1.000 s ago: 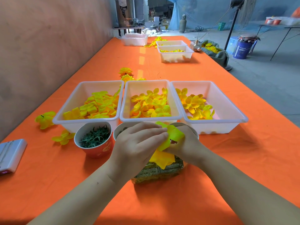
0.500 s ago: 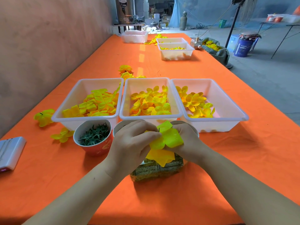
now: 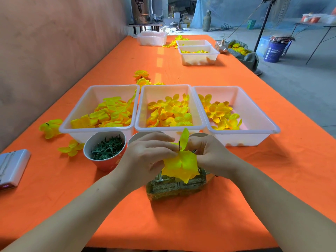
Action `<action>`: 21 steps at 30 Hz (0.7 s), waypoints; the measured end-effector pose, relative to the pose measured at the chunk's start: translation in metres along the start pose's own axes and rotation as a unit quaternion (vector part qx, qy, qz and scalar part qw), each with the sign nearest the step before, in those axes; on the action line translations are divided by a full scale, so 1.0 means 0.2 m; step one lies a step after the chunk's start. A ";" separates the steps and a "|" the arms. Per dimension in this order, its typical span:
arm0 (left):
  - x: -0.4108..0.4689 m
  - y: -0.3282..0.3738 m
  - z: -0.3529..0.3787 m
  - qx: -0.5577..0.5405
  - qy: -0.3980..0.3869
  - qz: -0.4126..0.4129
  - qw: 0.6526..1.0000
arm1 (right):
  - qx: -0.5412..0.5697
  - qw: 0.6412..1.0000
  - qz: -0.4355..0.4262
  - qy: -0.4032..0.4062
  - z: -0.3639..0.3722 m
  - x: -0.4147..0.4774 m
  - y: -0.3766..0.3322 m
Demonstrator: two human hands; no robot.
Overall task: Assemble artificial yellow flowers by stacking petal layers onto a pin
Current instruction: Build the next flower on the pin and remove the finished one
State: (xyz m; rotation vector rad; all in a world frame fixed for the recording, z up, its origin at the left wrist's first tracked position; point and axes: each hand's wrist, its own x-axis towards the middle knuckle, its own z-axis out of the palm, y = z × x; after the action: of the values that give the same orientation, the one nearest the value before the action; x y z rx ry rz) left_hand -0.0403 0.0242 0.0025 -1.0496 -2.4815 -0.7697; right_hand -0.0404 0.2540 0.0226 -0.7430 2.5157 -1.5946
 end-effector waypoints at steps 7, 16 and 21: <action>0.09 0.10 -0.07 -0.021 0.029 0.109 0.993 | 0.042 0.998 0.010 0.042 0.04 -0.02 0.02; 0.10 0.17 -0.03 -0.291 0.079 -0.184 0.936 | 0.043 0.999 0.007 0.021 0.03 -0.02 -0.03; 0.13 0.17 -0.01 -0.277 0.063 -0.185 0.941 | 0.061 0.997 0.027 0.024 0.03 -0.03 -0.01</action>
State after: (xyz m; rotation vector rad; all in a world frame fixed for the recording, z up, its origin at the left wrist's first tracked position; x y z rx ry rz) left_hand -0.0317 0.0571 0.0280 -0.6525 -2.4315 -1.6651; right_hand -0.0331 0.2516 0.0210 -0.6238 2.4213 -1.7485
